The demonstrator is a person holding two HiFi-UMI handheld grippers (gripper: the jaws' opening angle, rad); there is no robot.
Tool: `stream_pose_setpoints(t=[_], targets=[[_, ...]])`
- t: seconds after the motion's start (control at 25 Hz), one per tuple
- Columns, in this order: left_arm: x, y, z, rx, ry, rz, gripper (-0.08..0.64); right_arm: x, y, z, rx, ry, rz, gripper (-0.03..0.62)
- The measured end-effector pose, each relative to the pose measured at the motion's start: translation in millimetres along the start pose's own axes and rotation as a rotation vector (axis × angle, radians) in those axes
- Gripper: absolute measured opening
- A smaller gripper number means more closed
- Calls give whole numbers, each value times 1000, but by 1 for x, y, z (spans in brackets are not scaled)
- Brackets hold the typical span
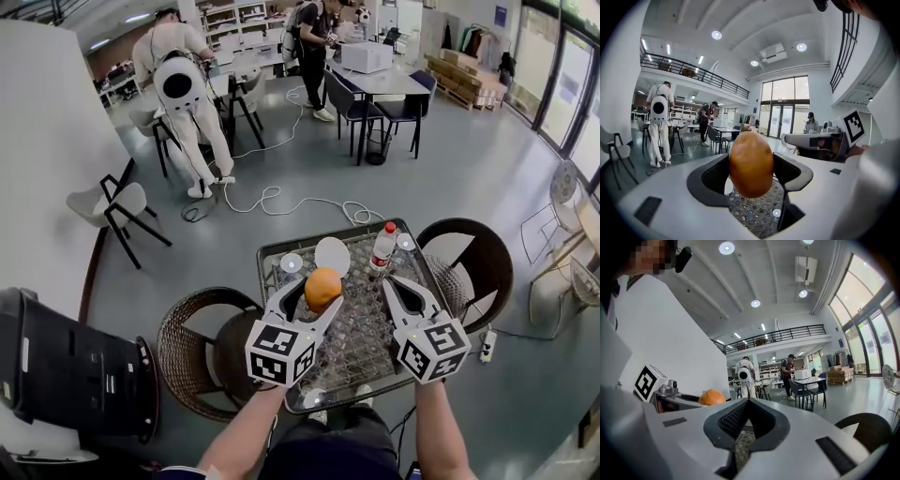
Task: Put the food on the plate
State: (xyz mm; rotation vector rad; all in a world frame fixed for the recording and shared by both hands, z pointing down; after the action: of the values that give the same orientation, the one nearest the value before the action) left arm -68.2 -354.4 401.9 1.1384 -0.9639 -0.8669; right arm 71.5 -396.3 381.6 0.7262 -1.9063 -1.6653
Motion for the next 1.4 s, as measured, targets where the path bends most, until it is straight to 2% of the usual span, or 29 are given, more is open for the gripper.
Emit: stream_pose_setpoints(t=[0.28, 0.56, 0.92, 1.4], targets=[[30, -4, 10, -21, -129, 15, 299, 38, 3, -34, 25, -138, 21, 5], [69, 3, 19, -24, -200, 53, 299, 69, 17, -67, 54, -215, 52, 5], [120, 29, 46, -57, -228, 133, 299, 97, 42, -90, 17, -251, 119, 5], [190, 108, 100, -103, -232, 285, 299, 134, 99, -111, 6, -247, 218, 5]])
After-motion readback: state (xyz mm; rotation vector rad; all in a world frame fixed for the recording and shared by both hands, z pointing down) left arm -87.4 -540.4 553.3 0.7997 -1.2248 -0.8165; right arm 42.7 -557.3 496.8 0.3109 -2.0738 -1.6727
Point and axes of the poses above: the fingertips, and each gripper's own axes: x forward along the fingers, z to its left, y out of its underside, the point moved 3 cm from there along -x, backward along the fingers, and after that the axes turned 6 degrees about -z, right-handed, at the moved point
